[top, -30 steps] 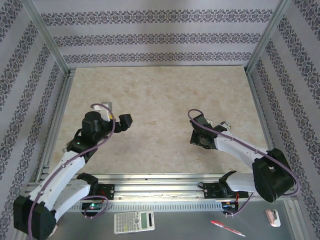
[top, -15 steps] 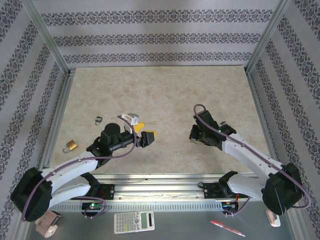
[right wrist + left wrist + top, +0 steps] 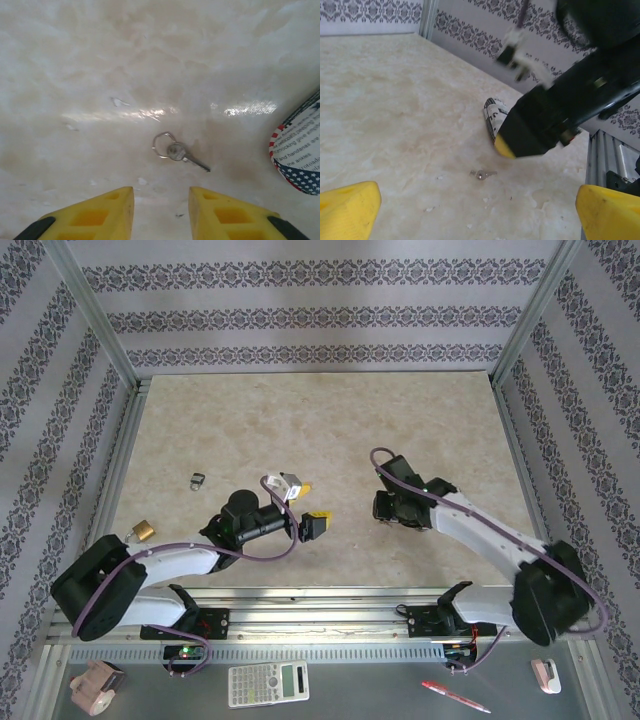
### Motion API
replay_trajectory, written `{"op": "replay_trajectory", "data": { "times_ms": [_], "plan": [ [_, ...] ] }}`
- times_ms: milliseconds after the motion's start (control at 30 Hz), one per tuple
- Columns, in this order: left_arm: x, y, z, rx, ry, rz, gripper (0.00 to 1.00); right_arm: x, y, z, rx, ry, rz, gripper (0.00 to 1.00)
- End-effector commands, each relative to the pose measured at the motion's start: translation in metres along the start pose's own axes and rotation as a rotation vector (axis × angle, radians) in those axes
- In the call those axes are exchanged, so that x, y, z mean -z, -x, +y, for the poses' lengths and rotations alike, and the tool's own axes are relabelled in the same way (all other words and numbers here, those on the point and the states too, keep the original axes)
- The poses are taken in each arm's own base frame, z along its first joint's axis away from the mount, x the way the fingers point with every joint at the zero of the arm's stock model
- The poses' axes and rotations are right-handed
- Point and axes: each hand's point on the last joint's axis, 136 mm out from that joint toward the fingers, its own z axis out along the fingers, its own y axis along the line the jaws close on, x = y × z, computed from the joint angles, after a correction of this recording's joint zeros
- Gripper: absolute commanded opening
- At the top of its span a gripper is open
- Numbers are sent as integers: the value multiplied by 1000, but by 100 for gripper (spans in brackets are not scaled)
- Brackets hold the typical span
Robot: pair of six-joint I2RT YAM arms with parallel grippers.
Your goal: Unlock with the key
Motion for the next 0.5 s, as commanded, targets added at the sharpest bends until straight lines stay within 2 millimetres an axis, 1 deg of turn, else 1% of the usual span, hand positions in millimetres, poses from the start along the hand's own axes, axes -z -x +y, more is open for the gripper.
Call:
{"op": "replay_trajectory", "data": {
  "times_ms": [0,100,267,333,467],
  "plan": [
    [10,26,-20,-67,-50,-85,100,-12,5,6,95,-36,41,37],
    [22,31,-19,-74,-6,-92,100,-27,7,13,146,-74,69,37],
    [42,40,-19,-96,41,-102,100,-43,10,15,193,-149,90,35],
    [48,42,-18,-104,61,-106,99,-48,8,14,198,-166,104,33],
    [56,41,-18,-114,80,-101,100,-54,3,4,197,-215,119,30]
  ]
}}
